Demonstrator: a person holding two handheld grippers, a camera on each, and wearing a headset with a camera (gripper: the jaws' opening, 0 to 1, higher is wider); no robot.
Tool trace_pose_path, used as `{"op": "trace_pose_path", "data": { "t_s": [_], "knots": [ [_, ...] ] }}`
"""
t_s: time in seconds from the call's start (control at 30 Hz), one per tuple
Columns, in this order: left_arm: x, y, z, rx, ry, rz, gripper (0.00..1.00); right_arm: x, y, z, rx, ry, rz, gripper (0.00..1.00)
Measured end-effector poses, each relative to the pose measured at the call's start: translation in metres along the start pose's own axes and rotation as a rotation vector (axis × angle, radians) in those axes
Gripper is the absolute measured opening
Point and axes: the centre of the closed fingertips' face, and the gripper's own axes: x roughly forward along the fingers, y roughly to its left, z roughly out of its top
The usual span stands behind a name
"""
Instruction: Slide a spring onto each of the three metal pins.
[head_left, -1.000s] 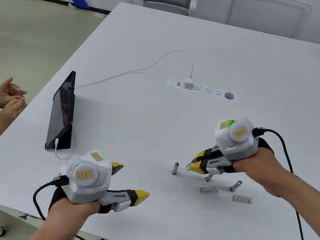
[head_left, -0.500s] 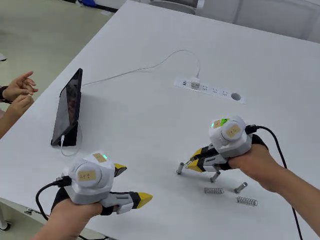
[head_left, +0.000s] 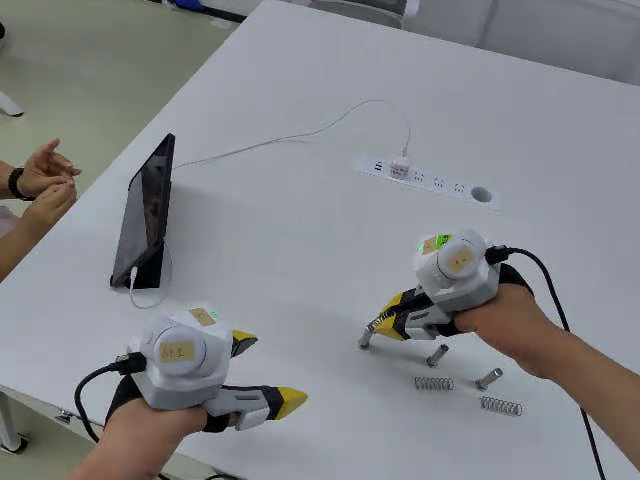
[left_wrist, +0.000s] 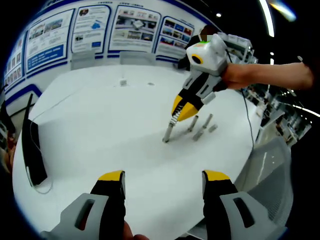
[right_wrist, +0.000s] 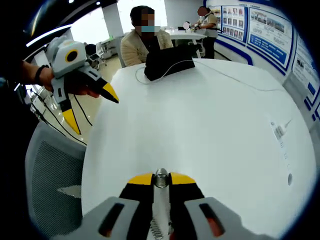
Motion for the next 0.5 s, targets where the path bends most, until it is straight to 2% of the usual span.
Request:
{"op": "trace_pose_path", "data": {
  "t_s": [0.5],
  "knots": [
    [-0.001,0.002,0.005,-0.002,-0.007,0.003,0.63,0.016,0.004,-0.002,-0.084,0.072,0.013,0.13]
  ]
}}
